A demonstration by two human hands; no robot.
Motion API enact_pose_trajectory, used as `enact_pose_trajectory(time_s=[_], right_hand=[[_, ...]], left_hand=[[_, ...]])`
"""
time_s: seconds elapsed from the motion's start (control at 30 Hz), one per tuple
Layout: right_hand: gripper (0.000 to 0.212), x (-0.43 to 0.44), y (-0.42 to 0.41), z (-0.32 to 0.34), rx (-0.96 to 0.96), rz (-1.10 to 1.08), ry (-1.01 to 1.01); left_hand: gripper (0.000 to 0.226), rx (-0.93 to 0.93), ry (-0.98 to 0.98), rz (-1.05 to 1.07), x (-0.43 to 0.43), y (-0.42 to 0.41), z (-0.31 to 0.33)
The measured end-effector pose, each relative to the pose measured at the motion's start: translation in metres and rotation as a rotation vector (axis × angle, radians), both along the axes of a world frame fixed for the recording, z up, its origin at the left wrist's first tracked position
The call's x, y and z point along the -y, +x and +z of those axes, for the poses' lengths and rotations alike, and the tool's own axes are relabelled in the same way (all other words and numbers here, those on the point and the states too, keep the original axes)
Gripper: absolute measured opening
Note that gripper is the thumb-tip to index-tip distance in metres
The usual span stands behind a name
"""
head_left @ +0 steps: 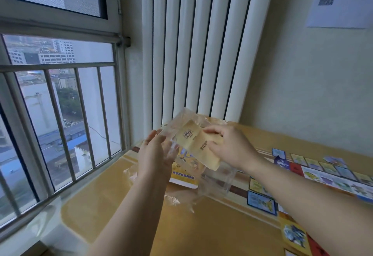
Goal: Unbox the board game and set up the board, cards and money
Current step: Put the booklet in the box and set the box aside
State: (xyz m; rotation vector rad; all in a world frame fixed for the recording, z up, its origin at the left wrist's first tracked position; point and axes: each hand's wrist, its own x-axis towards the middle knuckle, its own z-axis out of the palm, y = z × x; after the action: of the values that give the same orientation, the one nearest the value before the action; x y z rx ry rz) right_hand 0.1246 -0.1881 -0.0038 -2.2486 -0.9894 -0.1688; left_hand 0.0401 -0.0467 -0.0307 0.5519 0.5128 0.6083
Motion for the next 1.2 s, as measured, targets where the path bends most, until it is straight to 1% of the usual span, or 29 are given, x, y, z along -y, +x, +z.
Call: enact_pose_trajectory(time_s=[0.07,0.2,0.27,0.37,0.4,0.43,0.47,0.5,0.53,0.57,0.6,0.67,0.7,0.73,0.77,0.8,0.83,0.87,0.9,0.93,0.97,1.0,1.03,1.07,1.1,1.13,1.2], right_hand=[[0.033,0.001,-0.003,-0.002,0.075,-0.006,-0.044],[0.028,0.005,-0.005,-0.008,0.320,-0.029,-0.106],[0.025,0.008,-0.003,-0.012,0.348,-0.065,-0.076],[0.019,0.010,-0.001,-0.017,0.312,-0.169,0.076],[0.020,0.009,-0.003,-0.019,0.296,-0.215,0.132],[0.022,0.008,-0.004,-0.020,0.286,-0.265,0.182],[0.026,0.007,-0.006,-0.021,0.286,-0.318,0.229],[0.035,0.006,-0.008,-0.021,0.287,-0.372,0.270],[0.048,0.005,-0.009,-0.020,0.270,-0.422,0.298],[0.061,0.005,-0.010,-0.018,0.212,-0.462,0.314],[0.074,0.006,-0.010,-0.014,0.112,-0.488,0.334],[0.097,0.008,-0.009,-0.006,-0.194,-0.490,0.407],[0.104,0.008,-0.010,-0.002,-0.377,-0.468,0.468],[0.104,0.008,-0.010,0.000,-0.558,-0.437,0.534],[0.098,0.009,-0.010,0.001,-0.715,-0.402,0.587],[0.087,0.009,-0.011,0.002,-0.811,-0.374,0.620],[0.076,0.009,-0.011,0.001,-0.840,-0.363,0.637],[0.068,0.008,-0.009,0.000,-0.822,-0.367,0.654],[0.064,0.007,-0.007,-0.002,-0.787,-0.374,0.678],[0.061,0.007,-0.007,-0.001,-0.744,-0.370,0.713],[0.060,0.005,-0.007,-0.001,-0.696,-0.367,0.747],[0.063,0.004,-0.008,0.000,-0.654,-0.362,0.770],[0.067,0.004,-0.010,0.001,-0.631,-0.351,0.778],[0.069,0.004,-0.013,0.003,-0.645,-0.334,0.779],[0.064,0.006,-0.014,0.006,-0.703,-0.297,0.796],[0.050,0.010,-0.016,0.010,-0.811,-0.230,0.826],[0.018,0.018,-0.019,0.019,-1.033,-0.027,0.855]], left_hand=[[0.013,0.050,-0.032,-0.043,0.008,-0.001,-0.001],[0.018,0.131,-0.082,-0.115,0.016,0.000,-0.005],[0.030,0.165,-0.061,-0.129,0.020,0.001,-0.006],[0.055,0.202,0.023,-0.090,0.028,0.003,-0.003],[0.061,0.219,0.049,-0.076,0.031,0.004,-0.001],[0.058,0.231,0.060,-0.055,0.035,0.005,0.001],[0.049,0.236,0.057,-0.023,0.038,0.006,0.004],[0.038,0.229,0.045,0.016,0.040,0.009,0.006],[0.033,0.226,0.033,0.047,0.042,0.010,0.008],[0.033,0.227,0.027,0.072,0.045,0.011,0.011],[0.038,0.225,0.031,0.089,0.047,0.011,0.012],[0.048,0.219,0.030,0.122,0.051,0.012,0.016],[0.050,0.223,0.024,0.132,0.052,0.012,0.019],[0.050,0.224,0.027,0.139,0.052,0.014,0.020],[0.049,0.218,0.037,0.142,0.053,0.014,0.021],[0.048,0.204,0.063,0.141,0.054,0.015,0.021],[0.048,0.183,0.114,0.151,0.056,0.015,0.021],[0.051,0.159,0.175,0.161,0.059,0.015,0.019],[0.058,0.129,0.262,0.181,0.062,0.015,0.017],[0.071,0.134,0.307,0.179,0.064,0.015,0.013],[0.083,0.151,0.324,0.154,0.065,0.014,0.011],[0.088,0.187,0.303,0.123,0.065,0.014,0.009],[0.084,0.227,0.269,0.104,0.064,0.014,0.011],[0.072,0.250,0.233,0.093,0.061,0.015,0.012],[0.060,0.265,0.195,0.088,0.058,0.016,0.015],[0.057,0.270,0.166,0.075,0.054,0.017,0.016],[0.063,0.301,0.120,0.007,0.044,0.019,0.019]])
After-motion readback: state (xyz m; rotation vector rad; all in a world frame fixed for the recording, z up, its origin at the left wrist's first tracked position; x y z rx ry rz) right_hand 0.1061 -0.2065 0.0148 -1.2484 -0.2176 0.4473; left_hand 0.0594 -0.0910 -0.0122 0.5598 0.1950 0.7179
